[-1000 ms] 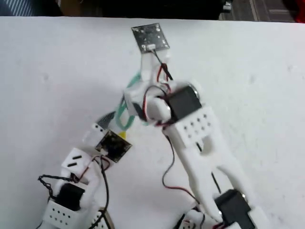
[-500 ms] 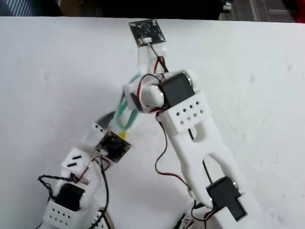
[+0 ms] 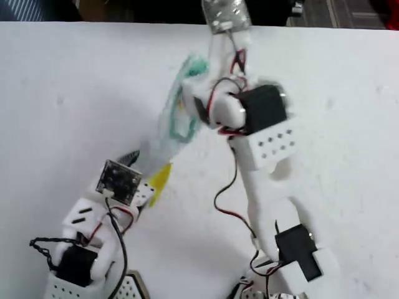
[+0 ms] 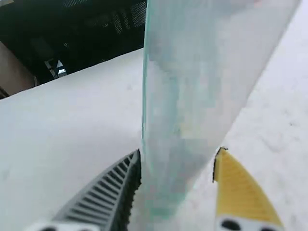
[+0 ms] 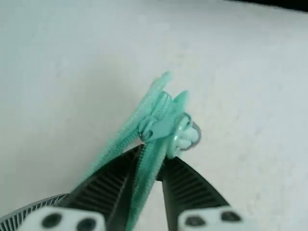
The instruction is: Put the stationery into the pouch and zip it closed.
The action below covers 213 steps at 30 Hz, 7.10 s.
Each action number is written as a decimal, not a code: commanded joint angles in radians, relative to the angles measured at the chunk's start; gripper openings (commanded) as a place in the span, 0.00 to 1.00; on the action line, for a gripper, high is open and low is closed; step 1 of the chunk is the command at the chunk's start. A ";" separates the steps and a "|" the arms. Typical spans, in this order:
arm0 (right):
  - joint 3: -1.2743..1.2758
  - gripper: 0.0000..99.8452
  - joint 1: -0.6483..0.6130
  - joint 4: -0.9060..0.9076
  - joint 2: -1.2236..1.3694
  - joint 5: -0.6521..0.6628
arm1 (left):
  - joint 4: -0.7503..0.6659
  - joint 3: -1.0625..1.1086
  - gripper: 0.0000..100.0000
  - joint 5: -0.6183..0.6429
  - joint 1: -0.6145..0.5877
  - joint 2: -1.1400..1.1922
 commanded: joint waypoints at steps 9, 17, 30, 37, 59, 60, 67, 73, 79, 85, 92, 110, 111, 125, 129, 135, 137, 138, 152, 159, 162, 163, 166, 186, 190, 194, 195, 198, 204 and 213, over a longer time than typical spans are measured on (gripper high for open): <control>-0.129 0.02 0.018 0.022 -0.021 0.568 | 0.141 -0.178 0.26 0.018 -0.073 -0.012; 0.041 0.02 -0.013 0.120 -0.082 0.836 | 0.046 -0.092 0.26 0.055 -0.096 -0.012; 0.620 0.02 -0.185 0.119 -0.486 1.148 | 0.104 -0.120 0.33 0.051 -0.038 -0.012; 0.753 0.02 -0.191 0.119 -0.685 1.204 | 0.224 -0.222 0.34 0.054 -0.038 -0.012; 1.026 0.02 -0.206 0.122 -1.063 1.412 | 0.420 -0.493 0.38 -0.227 0.093 -0.012; 1.026 0.02 -0.208 0.122 -1.063 1.416 | 0.420 -0.479 0.39 -0.227 0.093 -0.010; 1.022 0.02 -0.237 0.120 -1.069 1.442 | 0.295 -0.345 0.40 -0.219 0.170 -0.010; 1.022 0.02 -0.275 0.119 -1.061 1.450 | 0.173 -0.267 0.40 -0.219 0.243 -0.010; 1.020 0.02 -0.300 0.067 -1.061 1.452 | 0.166 -0.213 0.40 -0.222 0.317 -0.010; 1.020 0.02 -0.257 -0.005 -1.061 1.444 | 0.164 -0.164 0.40 -0.219 0.320 -0.012; 1.026 0.02 -0.219 -0.065 -1.059 1.399 | 0.164 -0.167 0.16 -0.212 0.320 -0.012; 1.020 0.21 -0.211 0.001 -1.072 1.080 | 0.098 -0.218 0.02 0.060 0.311 -0.012; 1.019 0.27 -0.211 0.019 -1.073 1.082 | 0.087 -0.196 0.02 0.060 0.311 -0.012; 0.732 0.22 -0.219 0.022 -1.237 0.847 | -0.098 -0.091 0.02 0.063 0.125 -0.012; 0.687 0.22 -0.219 -0.054 -1.121 0.704 | -0.114 -0.041 0.02 0.058 0.142 -0.012; 0.465 0.22 -0.214 -0.128 -0.921 0.408 | -0.265 0.118 0.02 -0.092 0.208 -0.012; 0.391 0.22 -0.219 -0.104 -0.842 0.394 | -0.285 0.152 0.02 -0.175 0.236 -0.012; 0.359 0.22 -0.219 -0.087 -0.794 0.394 | -0.284 0.161 0.02 -0.209 0.255 -0.012; 0.138 0.22 -0.351 0.130 -0.191 0.394 | -0.226 0.184 0.02 -0.342 0.355 -0.012; 0.361 0.22 -0.317 0.130 -0.179 0.397 | -0.227 0.183 0.02 -0.342 0.334 -0.012; 0.361 0.22 -0.251 0.130 -0.171 0.399 | -0.227 0.183 0.02 -0.342 0.334 -0.012; 0.371 0.22 -0.228 0.130 -0.170 0.400 | -0.227 0.183 0.02 -0.342 0.334 -0.012; 0.427 0.22 -0.191 0.130 -0.154 0.402 | -0.227 0.183 0.02 -0.342 0.334 -0.012; 0.235 0.02 -0.237 0.130 -0.156 0.466 | -0.227 0.183 0.02 -0.342 0.334 -0.012; 0.089 0.02 -0.183 0.125 -0.288 0.466 | -0.227 0.178 0.02 -0.334 0.334 -0.012; 0.078 0.02 -0.157 0.125 -0.429 0.466 | -0.233 0.170 0.02 -0.301 0.334 -0.012; 0.084 0.02 -0.150 0.125 -0.461 0.466 | -0.232 0.158 0.02 -0.269 0.332 -0.012; 0.144 0.02 -0.136 0.125 -0.555 0.468 | -0.227 0.118 0.02 -0.167 0.305 -0.012; 0.388 0.02 -0.136 0.124 -0.722 0.474 | -0.227 0.041 0.02 -0.018 0.209 -0.012; 0.839 0.10 -0.090 0.125 -1.004 0.508 | -0.233 0.023 0.02 0.072 0.119 -0.012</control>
